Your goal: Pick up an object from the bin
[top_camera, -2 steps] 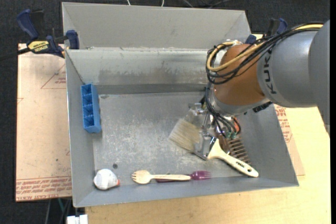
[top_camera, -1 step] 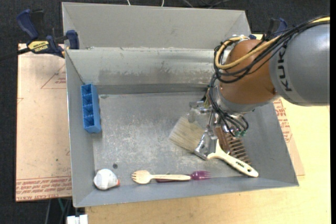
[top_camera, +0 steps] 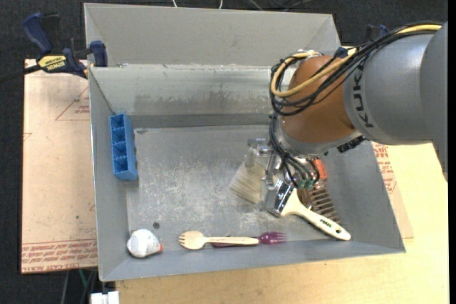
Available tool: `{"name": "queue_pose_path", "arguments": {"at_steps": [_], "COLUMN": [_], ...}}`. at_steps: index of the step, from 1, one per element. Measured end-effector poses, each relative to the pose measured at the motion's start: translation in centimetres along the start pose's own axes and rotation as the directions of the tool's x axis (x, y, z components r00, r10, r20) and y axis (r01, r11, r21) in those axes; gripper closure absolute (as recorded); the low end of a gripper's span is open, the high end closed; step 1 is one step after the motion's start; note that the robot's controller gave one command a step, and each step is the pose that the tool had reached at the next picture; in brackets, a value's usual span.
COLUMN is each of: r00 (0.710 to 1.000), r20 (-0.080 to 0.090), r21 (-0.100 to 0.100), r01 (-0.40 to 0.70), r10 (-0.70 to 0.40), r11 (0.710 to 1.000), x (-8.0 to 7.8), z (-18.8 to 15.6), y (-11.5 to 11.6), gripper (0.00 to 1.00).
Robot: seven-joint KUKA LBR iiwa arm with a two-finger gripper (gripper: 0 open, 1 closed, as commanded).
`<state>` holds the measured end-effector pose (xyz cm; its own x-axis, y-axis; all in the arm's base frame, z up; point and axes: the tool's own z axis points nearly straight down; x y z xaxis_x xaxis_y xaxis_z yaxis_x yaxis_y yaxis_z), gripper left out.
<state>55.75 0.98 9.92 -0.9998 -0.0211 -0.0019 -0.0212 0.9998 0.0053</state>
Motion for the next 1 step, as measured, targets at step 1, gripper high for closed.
{"name": "queue_pose_path", "arguments": {"at_steps": [1], "r00": [0.997], "r20": [0.017], "r21": [-0.002], "r01": [-0.074], "r10": [0.074], "r11": [0.997], "x": [1.91], "z": [2.87], "y": [-1.15], "gripper": [0.00]}}
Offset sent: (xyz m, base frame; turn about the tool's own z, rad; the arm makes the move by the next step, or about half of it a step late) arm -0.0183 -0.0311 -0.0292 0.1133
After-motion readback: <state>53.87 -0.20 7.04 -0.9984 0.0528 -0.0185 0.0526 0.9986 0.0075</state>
